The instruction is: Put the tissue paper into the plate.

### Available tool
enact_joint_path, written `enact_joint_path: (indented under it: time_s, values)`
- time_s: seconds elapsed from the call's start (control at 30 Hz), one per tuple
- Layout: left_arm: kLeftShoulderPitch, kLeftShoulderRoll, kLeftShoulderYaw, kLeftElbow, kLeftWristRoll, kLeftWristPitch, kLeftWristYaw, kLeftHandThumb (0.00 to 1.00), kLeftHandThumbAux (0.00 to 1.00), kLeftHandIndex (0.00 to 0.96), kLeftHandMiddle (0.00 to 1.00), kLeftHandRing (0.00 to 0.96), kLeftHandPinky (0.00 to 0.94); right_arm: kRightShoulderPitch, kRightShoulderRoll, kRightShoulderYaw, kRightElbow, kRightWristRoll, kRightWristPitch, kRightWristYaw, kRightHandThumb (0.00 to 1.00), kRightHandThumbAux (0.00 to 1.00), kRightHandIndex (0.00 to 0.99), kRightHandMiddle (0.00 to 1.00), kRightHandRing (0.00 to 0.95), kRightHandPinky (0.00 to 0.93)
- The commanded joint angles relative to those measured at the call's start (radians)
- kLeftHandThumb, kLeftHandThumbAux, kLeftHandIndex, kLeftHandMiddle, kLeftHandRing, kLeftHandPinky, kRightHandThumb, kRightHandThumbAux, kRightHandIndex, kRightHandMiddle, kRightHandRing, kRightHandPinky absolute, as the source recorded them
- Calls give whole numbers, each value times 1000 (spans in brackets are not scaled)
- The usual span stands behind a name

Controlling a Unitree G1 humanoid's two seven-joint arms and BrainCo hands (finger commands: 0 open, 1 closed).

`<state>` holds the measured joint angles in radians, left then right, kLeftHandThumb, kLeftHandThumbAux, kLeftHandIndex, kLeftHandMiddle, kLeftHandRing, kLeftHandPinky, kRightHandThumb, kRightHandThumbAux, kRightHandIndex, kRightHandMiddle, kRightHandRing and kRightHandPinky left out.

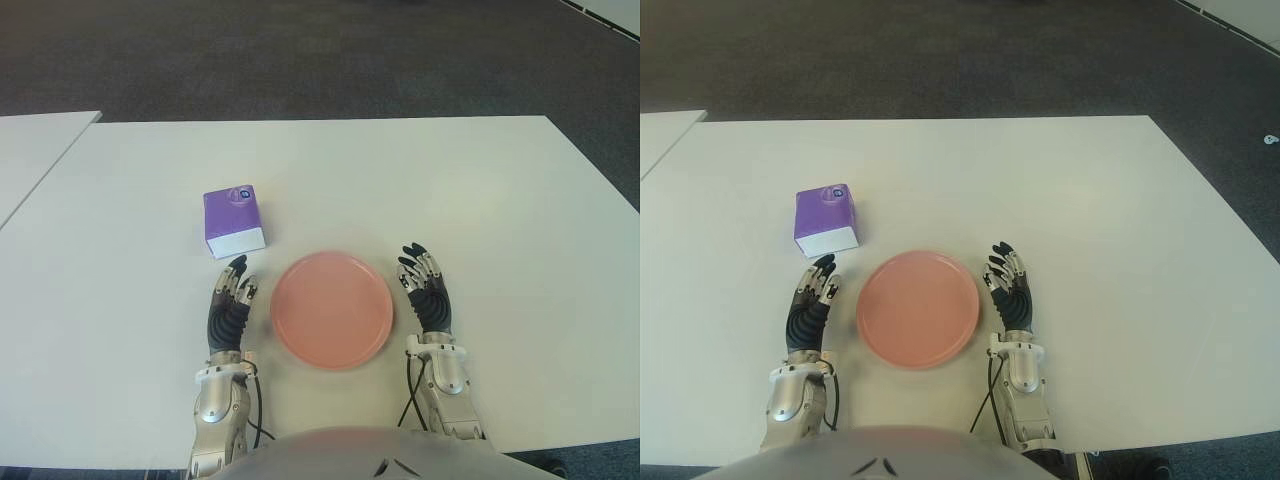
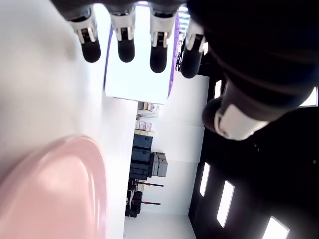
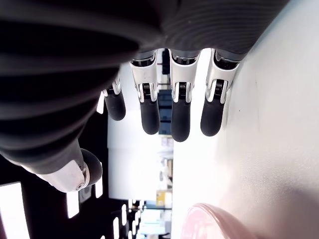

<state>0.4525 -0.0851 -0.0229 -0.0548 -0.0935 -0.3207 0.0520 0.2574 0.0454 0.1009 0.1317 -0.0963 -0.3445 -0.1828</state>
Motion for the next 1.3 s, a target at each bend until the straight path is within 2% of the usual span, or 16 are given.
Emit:
enact_joint_path:
  time_s: [0.03,0.57,0.73,1.13,1.2,1.3]
  values:
    - [0,-25,-13,13,9,3,4,205,582,170,116,71,70,27,21,2,20,-7,48,-5,397,609,135,208,224,260]
    - [11,-43,-15,-20,-4,38,25,272,613,197,141,103,110,26,26,1,12,-5,67,-4,410,603,139,216,233,270]
    - [7,-39,-15,-21,-9,24,20,306,606,210,149,105,94,24,24,2,16,-10,64,-6,399,599,137,215,231,265]
    - [10,-27,-17,-60,8,17,18,280,612,133,100,76,76,18,24,-2,38,-12,51,-9,395,600,139,218,235,273]
    - [6,-22,-17,-76,38,10,32,287,610,126,98,76,79,15,25,-2,45,-12,45,-10,396,599,139,218,236,272]
    - [8,-15,-32,-189,155,34,77,310,594,112,97,80,87,14,25,-1,47,-13,47,-11,398,599,139,218,236,270]
